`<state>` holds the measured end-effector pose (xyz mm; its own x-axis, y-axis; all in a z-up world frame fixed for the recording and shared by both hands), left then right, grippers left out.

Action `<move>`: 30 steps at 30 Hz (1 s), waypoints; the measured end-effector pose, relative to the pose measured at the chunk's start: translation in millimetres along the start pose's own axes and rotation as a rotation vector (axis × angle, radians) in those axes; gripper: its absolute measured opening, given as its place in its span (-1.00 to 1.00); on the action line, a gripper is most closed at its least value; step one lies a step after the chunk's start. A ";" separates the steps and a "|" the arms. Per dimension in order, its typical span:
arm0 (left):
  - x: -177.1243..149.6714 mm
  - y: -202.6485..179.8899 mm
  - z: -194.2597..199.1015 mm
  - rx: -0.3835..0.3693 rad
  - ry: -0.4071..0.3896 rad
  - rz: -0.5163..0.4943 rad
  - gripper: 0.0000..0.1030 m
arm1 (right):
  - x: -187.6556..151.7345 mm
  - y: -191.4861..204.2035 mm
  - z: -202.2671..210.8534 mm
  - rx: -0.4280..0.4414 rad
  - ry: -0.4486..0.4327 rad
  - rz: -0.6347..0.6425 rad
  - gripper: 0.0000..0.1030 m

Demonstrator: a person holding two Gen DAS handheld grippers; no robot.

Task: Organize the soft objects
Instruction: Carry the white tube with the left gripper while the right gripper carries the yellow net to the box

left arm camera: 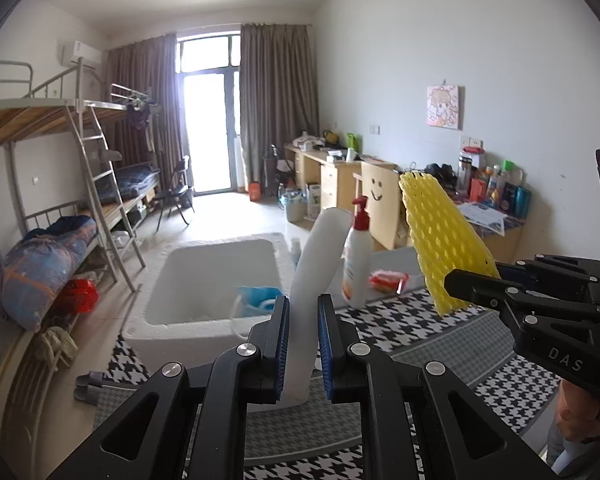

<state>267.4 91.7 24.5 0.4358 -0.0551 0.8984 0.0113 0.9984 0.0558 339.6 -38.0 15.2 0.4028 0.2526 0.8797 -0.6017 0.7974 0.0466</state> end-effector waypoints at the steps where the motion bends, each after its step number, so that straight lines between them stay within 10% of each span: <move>1: 0.7 3.4 -0.5 0.002 0.000 0.005 -0.70 | 2.2 1.1 -2.1 -0.001 0.001 0.002 -0.59; 30: 9.2 76.0 -25.7 0.162 0.023 0.110 -0.68 | 37.8 36.5 -71.0 0.097 0.077 0.078 -0.59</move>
<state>295.4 167.3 25.7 0.4470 0.0569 0.8927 -0.1815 0.9830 0.0283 381.9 39.5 16.6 0.4018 0.3563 0.8436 -0.6955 0.7180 0.0279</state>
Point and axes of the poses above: each gripper's, at about its wrist camera, not at the fingertips, and z roughly against the way its jaws point, y to its left, x to its top, the point moved 9 cm from there along -z, roughly the way its jaws point, and after that the axes turned 3 degrees about -z, right-handed, at the moved point
